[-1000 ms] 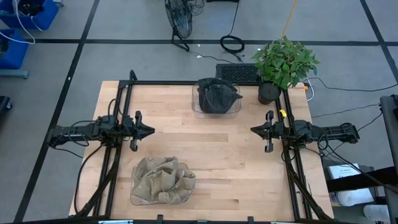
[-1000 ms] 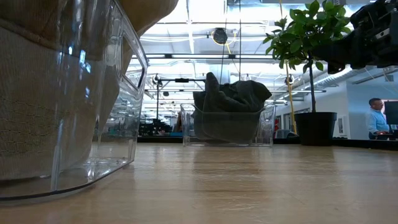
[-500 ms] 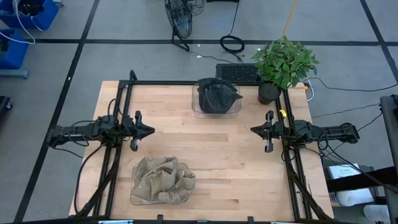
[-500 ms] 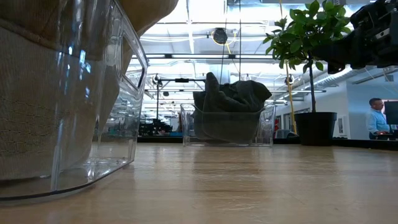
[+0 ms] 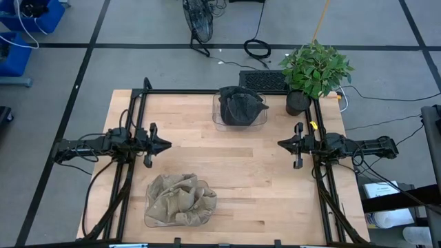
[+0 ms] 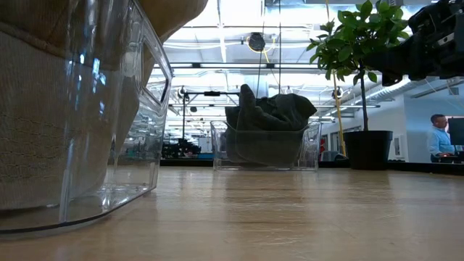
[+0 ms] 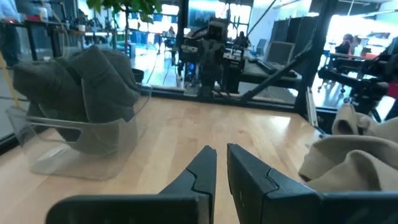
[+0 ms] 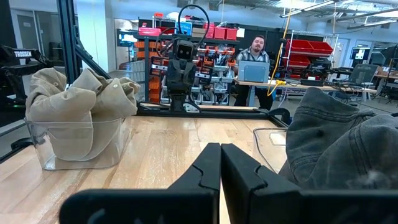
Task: Pick & Place hat
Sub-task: Return to Home Position
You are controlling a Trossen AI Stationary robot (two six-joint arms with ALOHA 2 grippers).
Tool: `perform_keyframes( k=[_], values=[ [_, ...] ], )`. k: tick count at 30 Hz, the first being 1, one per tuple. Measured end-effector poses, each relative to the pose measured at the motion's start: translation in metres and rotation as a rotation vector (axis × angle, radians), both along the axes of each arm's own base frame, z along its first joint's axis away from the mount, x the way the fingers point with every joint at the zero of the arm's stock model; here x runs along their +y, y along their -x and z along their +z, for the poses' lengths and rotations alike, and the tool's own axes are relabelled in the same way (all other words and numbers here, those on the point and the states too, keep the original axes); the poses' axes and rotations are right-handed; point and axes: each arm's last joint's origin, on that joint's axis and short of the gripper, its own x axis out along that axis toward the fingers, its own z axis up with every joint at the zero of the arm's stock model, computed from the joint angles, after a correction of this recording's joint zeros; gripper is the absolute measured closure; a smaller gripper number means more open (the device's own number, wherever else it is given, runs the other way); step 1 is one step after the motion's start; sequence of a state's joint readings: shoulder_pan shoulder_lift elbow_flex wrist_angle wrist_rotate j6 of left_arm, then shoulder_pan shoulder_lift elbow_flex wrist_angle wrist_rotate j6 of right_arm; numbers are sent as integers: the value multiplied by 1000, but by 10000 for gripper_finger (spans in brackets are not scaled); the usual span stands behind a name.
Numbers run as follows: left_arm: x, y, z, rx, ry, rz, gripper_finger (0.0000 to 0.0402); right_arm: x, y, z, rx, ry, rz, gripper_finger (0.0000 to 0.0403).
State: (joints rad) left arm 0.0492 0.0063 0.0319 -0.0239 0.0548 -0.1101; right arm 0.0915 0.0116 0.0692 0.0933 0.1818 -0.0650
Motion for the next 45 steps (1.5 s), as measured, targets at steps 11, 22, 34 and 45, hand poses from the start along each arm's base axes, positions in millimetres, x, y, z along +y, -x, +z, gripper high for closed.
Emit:
perform_keyframes(
  k=[11,22,34,45],
  values=[
    [-1,2,9,-24,18,-16,355,0,0,0,0,0,0,403],
    [-1,5,7,97,32,-26,355,0,0,0,0,0,0,403],
    [-1,7,-1,189,17,-30,355,0,0,0,0,0,0,403],
    [-1,7,-1,189,18,-30,355,0,0,0,0,0,0,403]
  ],
)
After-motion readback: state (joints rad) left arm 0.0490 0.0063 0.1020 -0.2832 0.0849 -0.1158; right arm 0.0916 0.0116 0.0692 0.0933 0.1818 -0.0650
